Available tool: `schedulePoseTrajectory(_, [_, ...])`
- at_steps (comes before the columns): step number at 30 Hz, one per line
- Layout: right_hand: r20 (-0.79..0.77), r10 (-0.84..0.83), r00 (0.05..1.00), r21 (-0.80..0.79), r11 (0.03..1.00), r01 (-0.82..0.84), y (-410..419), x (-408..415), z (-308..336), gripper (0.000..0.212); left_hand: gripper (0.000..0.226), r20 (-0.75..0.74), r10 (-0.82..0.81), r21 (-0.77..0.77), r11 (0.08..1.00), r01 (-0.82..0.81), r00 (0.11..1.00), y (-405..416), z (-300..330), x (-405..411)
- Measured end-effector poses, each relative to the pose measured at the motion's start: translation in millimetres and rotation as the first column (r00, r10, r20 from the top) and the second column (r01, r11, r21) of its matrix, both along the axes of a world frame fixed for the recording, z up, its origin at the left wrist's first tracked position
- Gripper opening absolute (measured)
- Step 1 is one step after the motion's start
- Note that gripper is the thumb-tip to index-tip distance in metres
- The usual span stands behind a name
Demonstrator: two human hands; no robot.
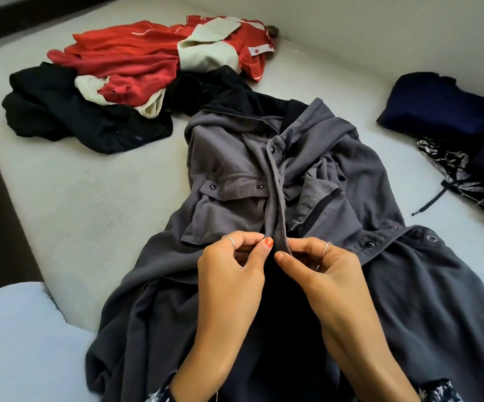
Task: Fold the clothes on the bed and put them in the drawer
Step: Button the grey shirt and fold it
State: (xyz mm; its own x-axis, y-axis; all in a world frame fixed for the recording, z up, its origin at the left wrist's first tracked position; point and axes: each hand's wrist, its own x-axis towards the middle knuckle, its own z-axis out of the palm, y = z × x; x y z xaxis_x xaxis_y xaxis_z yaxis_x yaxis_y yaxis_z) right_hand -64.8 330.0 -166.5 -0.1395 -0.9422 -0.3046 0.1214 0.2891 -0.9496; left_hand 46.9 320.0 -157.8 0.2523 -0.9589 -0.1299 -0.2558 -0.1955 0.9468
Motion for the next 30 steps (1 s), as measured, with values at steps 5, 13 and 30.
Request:
schedulePoseTrajectory(5, [0.02, -0.021, 1.0, -0.018, 1.0, 0.022, 0.4, 5.3, -5.1, 0.015, 0.015, -0.045, 0.051, 0.039, 0.998, -0.049, 0.998, -4.2, -4.8, -1.2])
schedulePoseTrajectory(13, [0.066, -0.143, 0.988, -0.013, 0.989, 0.144, 3.3, 10.0, -14.1, 0.012, 0.012, -0.186, 0.086, 0.138, 0.988, -0.061, 0.979, -1.3, -6.8, -6.9])
schedulePoseTrajectory(30, [0.0, -0.168, 0.986, -0.052, 0.984, 0.168, 8.9, 13.8, -22.9, 0.01, 0.015, -0.1, 0.12, 0.119, 0.987, -0.108, 0.988, 3.8, -13.8, -13.1])
